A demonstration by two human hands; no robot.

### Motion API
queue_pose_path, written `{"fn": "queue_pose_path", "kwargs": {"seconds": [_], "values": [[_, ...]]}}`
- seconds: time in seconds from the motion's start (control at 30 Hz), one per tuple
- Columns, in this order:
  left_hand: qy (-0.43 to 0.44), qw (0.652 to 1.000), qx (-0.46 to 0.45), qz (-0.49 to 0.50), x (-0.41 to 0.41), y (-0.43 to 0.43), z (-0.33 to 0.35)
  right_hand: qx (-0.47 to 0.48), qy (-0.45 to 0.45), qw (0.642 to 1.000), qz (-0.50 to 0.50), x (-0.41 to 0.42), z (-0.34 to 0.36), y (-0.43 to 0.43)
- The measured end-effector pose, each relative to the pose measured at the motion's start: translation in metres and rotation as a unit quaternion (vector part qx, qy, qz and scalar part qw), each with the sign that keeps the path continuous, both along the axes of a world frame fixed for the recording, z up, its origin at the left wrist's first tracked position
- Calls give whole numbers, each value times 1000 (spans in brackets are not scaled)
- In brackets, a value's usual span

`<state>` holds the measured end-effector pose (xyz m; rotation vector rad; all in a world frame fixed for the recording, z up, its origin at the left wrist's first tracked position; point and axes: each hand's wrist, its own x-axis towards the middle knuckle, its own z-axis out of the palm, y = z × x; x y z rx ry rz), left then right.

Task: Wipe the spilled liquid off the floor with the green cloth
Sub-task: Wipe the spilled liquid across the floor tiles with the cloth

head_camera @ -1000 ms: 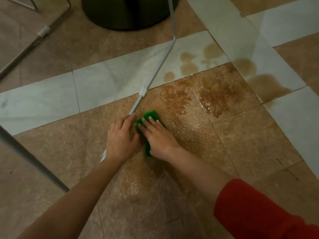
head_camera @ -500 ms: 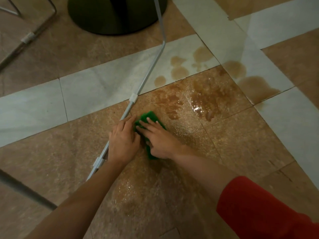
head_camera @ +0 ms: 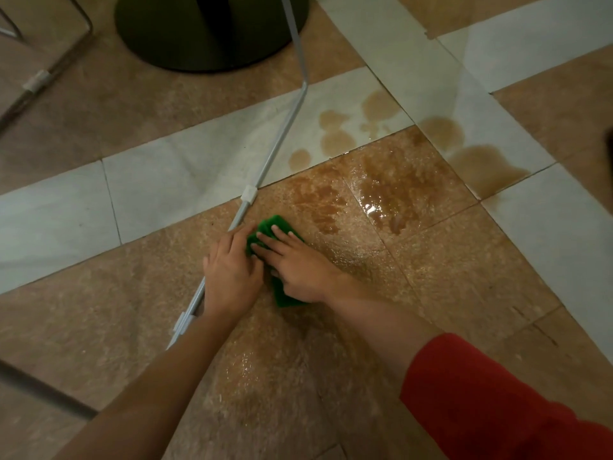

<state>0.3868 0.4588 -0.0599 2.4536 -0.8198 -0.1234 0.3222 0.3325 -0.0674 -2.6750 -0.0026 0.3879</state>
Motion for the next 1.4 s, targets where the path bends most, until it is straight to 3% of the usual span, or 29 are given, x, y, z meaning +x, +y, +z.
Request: {"fn": "queue_pose_path", "kwargs": {"seconds": [0.17, 0.37, 0.6, 0.83, 1.1, 1.4], "values": [[15, 999, -11, -50, -6, -11, 0, 4, 13, 997, -75, 1, 5, -9], [53, 997, -31, -35, -4, -15, 3, 7, -10, 998, -63, -35, 0, -8], [56, 995, -9, -79, -13, -27, 0, -5, 31, 979, -201, -33, 4, -41], [56, 995, -27, -80, -18, -44, 3, -10, 35, 994, -107, -49, 6, -44], [59, 993, -17, -96, -20, -37, 3, -26, 121, 978, -170, -31, 17, -61], [62, 992, -4, -112, -16, -48, 21, -28, 141, 972, -188, -41, 26, -54]]}}
